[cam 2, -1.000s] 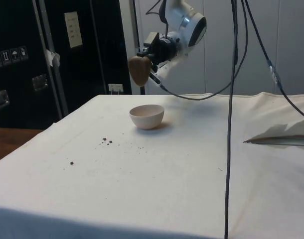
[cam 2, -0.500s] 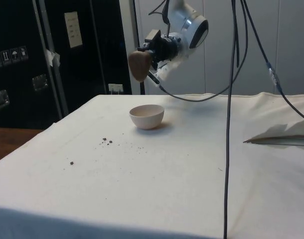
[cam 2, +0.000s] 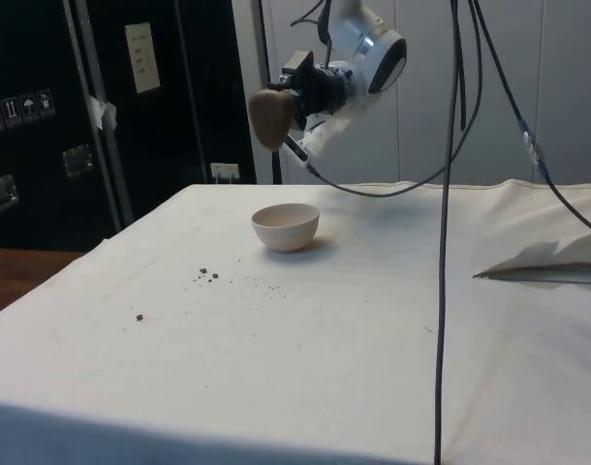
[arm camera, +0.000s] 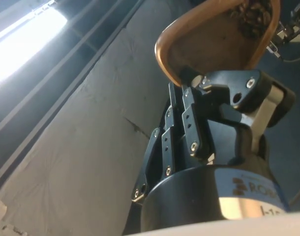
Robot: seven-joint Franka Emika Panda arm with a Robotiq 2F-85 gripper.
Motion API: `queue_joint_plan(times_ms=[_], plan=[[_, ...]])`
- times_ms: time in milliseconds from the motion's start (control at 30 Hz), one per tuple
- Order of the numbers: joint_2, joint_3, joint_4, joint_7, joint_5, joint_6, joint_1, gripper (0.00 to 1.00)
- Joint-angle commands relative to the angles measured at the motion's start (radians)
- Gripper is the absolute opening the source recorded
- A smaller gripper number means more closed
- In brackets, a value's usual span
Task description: Pour the coffee beans from the cup into the bowl.
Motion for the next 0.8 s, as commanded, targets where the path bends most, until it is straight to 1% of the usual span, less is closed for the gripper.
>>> queue_joint_plan(times_ms=[0,133,167,200,433,467,500,533,700,733,767], plan=[[0.004,0.008,0.003,0.018,0.01,-0.011,-0.008,0.0],[0.007,0.007,0.005,0.023,0.02,-0.024,-0.007,0.0],[0.005,0.0,0.0,0.008,0.014,-0.018,0.0,0.0],[0.007,0.006,0.004,0.026,0.025,-0.029,-0.007,0.0],[0.006,0.0,0.005,0.033,0.034,-0.048,-0.007,0.0],[0.006,-0.007,0.002,0.017,0.03,-0.049,0.0,0.0],[0.005,-0.002,0.005,0.035,0.038,-0.056,-0.007,0.0],[0.005,-0.004,0.005,0.036,0.04,-0.059,-0.006,0.0],[0.009,-0.005,0.005,0.048,0.06,-0.086,-0.01,0.0],[0.007,-0.013,0.001,0.035,0.054,-0.08,-0.001,0.0],[0.01,-0.004,0.005,0.049,0.062,-0.088,-0.011,0.0]])
